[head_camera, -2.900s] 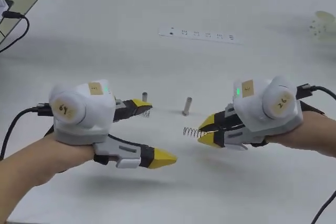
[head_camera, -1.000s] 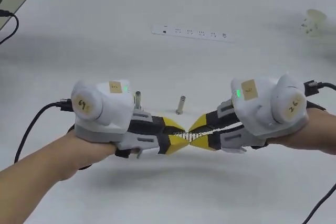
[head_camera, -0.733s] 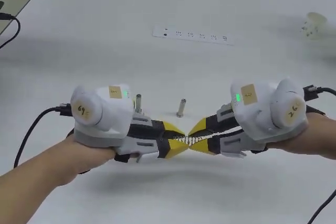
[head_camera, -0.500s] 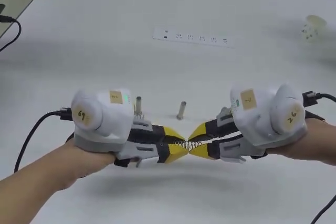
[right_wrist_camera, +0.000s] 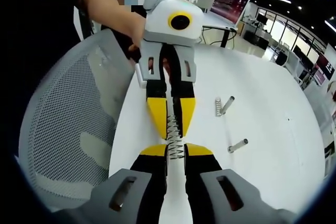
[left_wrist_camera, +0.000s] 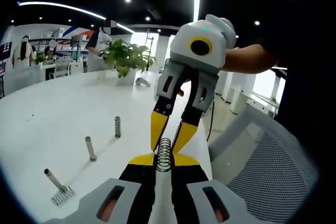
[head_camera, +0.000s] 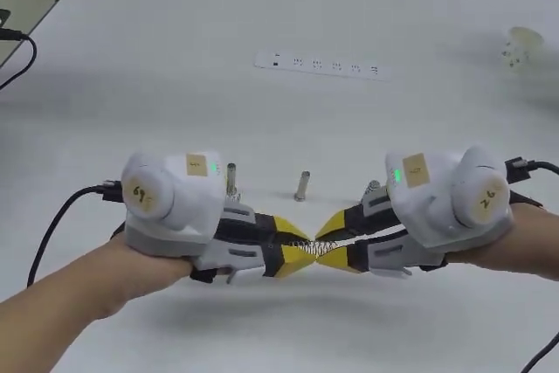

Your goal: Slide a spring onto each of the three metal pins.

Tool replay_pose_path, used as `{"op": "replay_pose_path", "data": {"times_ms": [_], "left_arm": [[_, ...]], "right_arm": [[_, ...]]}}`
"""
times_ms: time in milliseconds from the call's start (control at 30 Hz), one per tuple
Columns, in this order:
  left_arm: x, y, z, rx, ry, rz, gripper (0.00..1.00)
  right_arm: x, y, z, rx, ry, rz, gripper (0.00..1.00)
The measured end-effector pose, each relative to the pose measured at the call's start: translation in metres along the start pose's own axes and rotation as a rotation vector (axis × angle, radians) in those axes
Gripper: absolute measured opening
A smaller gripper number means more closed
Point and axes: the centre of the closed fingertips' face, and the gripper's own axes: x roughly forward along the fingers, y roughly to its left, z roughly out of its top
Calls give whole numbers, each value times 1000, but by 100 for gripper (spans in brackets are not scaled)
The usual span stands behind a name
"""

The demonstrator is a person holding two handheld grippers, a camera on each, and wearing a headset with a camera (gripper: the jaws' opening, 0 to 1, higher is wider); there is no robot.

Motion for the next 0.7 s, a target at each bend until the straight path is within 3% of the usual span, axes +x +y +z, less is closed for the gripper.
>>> {"op": "replay_pose_path", "data": {"times_ms": [133,400,700], "left_arm": [[-2,0,0,-5,-3,3,2],[-2,0,-1,-11,-2,-2,2],[-3,1,-2,-12,-7,-4,2]], "right_arm": [[-3,-2,-7,21,2,-13,9],[-5,-1,-6,34,-18,-18,8],[-16,-4,8,35,-70,-23,7]]}}
